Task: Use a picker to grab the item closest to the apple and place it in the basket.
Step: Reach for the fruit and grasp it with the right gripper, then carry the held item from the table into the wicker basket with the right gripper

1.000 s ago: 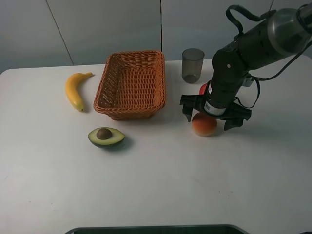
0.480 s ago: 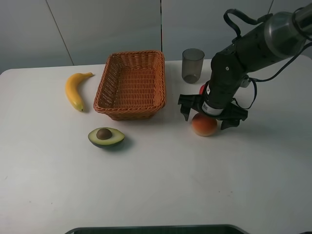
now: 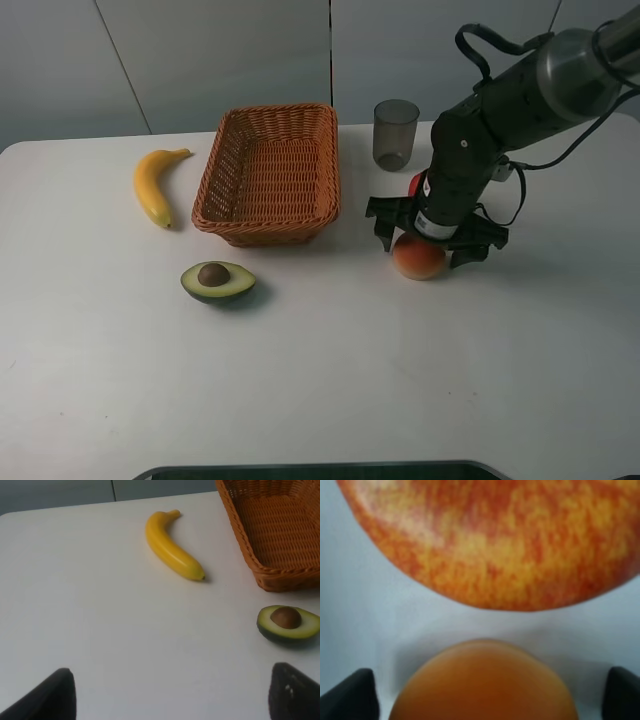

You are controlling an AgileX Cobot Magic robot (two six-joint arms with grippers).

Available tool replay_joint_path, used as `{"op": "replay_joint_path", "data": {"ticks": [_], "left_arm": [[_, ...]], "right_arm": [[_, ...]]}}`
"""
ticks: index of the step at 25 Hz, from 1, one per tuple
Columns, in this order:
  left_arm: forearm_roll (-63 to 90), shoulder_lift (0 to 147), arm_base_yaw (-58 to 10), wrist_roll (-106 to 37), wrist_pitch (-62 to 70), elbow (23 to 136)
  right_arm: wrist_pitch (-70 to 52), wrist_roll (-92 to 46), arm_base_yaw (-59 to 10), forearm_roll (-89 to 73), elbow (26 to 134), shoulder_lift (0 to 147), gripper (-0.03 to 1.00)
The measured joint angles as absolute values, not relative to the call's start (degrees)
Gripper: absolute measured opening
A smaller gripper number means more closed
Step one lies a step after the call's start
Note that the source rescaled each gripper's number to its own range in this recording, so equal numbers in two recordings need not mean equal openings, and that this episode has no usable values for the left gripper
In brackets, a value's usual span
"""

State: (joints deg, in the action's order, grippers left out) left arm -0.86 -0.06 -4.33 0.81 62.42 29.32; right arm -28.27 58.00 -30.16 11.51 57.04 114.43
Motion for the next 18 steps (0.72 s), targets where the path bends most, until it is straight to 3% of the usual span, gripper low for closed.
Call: {"op": "replay_joint_path", "data": {"ticks": [1,2,18], "left_arm": [[-0.86,-0.06,-4.33,0.81,62.42,29.32],[-0.86,-0.06,-4.33,0.81,62.42,29.32],[-0.86,-0.06,-4.33,0.81,62.42,29.32]], "right_arm": [[-28.38,58.00,-30.16,11.51,57.04,114.43,0.24],[-28.38,58.00,-30.16,11.51,57.04,114.51,0.00],[-28.80,57.66,-30.16,11.40,57.18,114.51,0.00]]}}
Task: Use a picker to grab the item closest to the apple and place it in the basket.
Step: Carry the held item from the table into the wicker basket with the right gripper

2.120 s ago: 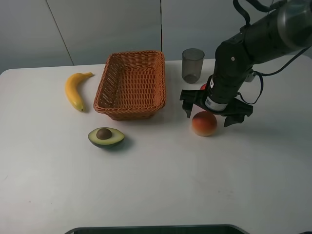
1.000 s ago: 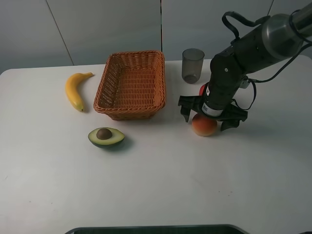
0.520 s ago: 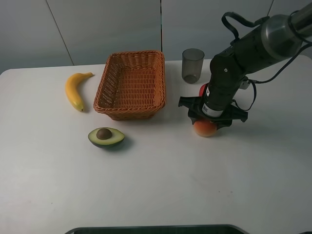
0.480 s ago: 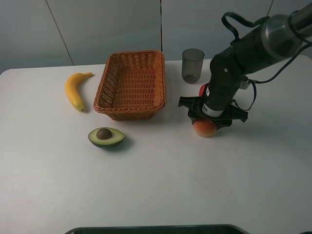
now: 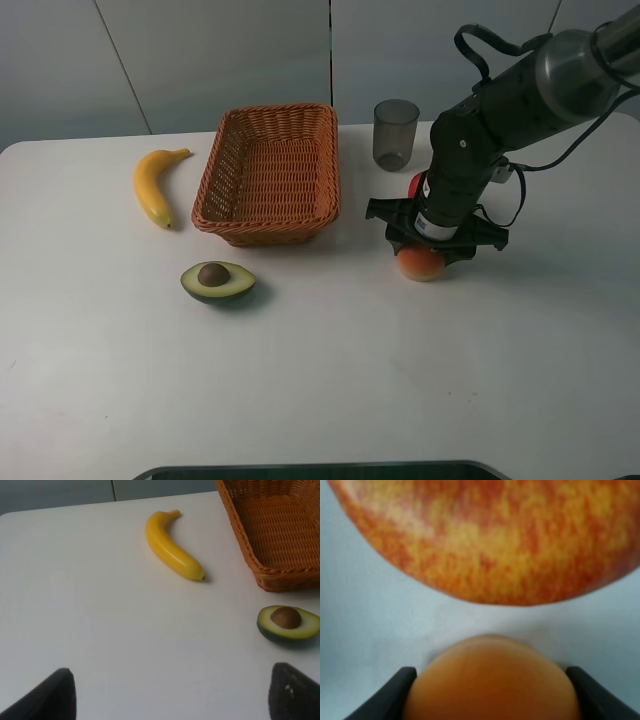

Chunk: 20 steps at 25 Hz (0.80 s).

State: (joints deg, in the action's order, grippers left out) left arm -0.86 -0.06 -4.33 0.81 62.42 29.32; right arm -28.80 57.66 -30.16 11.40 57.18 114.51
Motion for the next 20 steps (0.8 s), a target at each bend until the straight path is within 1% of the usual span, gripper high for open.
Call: {"op": "replay_joint_path", "data": {"ticks": [7,12,16,20], "left_arm": [[-0.86,-0.06,-4.33,0.81,62.42,29.32],[-0.86,-0.06,-4.33,0.81,62.42,29.32],[-0.86,-0.06,-4.33,0.81,62.42,29.32],[-0.86,-0.06,-4.33,0.81,62.42,29.32]], "right_arm": [[-29.66,57.76,-30.16,11.15,57.18,113.93,0.00],[-33.04,55.73,-30.16,10.66,57.06,106.04,0.00],[-37.22,48.59,-31.56,9.05,57.96,99.04,0.00],[-43.06,38.03,-33.55,7.43,64.56,97.27,0.00]]}}
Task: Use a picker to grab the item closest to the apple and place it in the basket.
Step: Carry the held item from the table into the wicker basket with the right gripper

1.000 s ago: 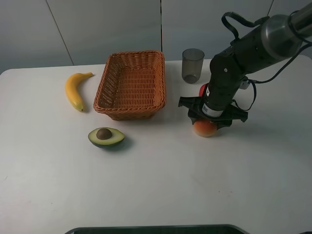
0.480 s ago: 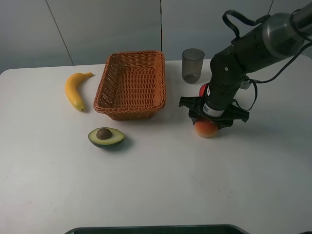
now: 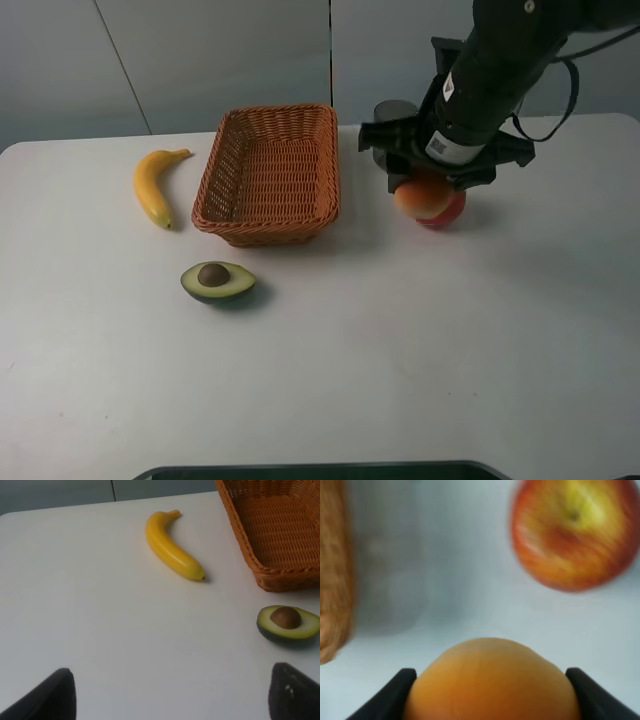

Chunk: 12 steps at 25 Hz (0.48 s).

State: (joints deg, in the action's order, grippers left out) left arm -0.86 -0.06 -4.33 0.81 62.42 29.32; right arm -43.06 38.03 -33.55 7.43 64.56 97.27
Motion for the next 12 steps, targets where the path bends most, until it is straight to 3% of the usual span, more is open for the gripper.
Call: {"op": "replay_joint_path", "data": {"ticks": [5,12], "left_arm": [[-0.86,-0.06,-4.33,0.81,62.42,29.32],[-0.86,-0.06,-4.33,0.81,62.42,29.32]], "right_arm": [[-46.42,28.48,-35.80,6.25,75.74,101.28,0.00],[-46.41,26.01,-38.25,6.24,90.81,112.32,0.00]]}}
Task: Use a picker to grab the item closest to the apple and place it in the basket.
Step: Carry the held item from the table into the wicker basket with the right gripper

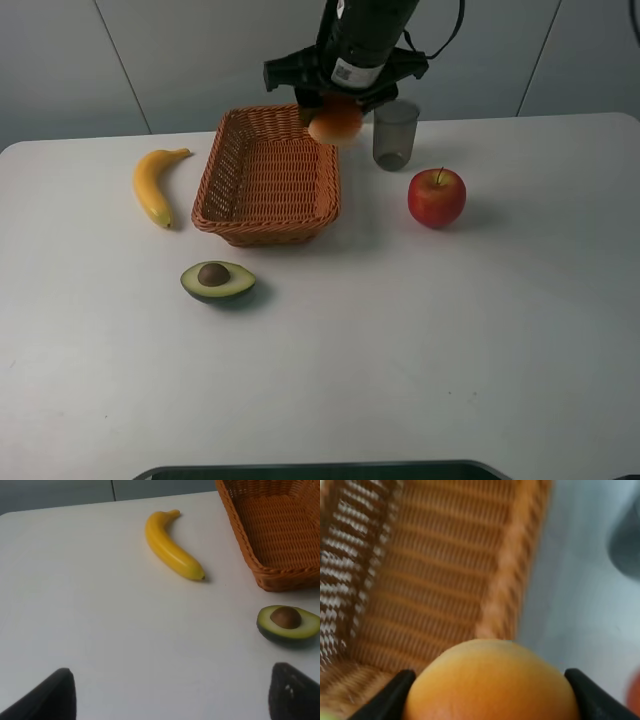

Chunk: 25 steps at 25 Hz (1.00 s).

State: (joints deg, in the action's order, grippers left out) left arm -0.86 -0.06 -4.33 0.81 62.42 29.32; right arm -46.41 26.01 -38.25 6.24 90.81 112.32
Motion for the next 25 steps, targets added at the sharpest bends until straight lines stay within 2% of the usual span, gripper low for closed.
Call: {"op": "replay_joint_path", "data": {"ticks": [7,16,25], "left_arm": [[-0.86,-0.06,-4.33,0.81,62.42,29.32],[-0.86,-0.06,-4.33,0.81,62.42,29.32],[-0.86,-0.06,-4.33,0.70,62.42,29.32]], "right_arm": [[-44.90,22.67,-40.74,6.48,98.87,121.67,0.00],[-36.58,21.80,-40.99,9.64,99.37,127.94,0.00],[-34.71,21.80,-40.99,9.90,99.37,131.32,0.00]]}}
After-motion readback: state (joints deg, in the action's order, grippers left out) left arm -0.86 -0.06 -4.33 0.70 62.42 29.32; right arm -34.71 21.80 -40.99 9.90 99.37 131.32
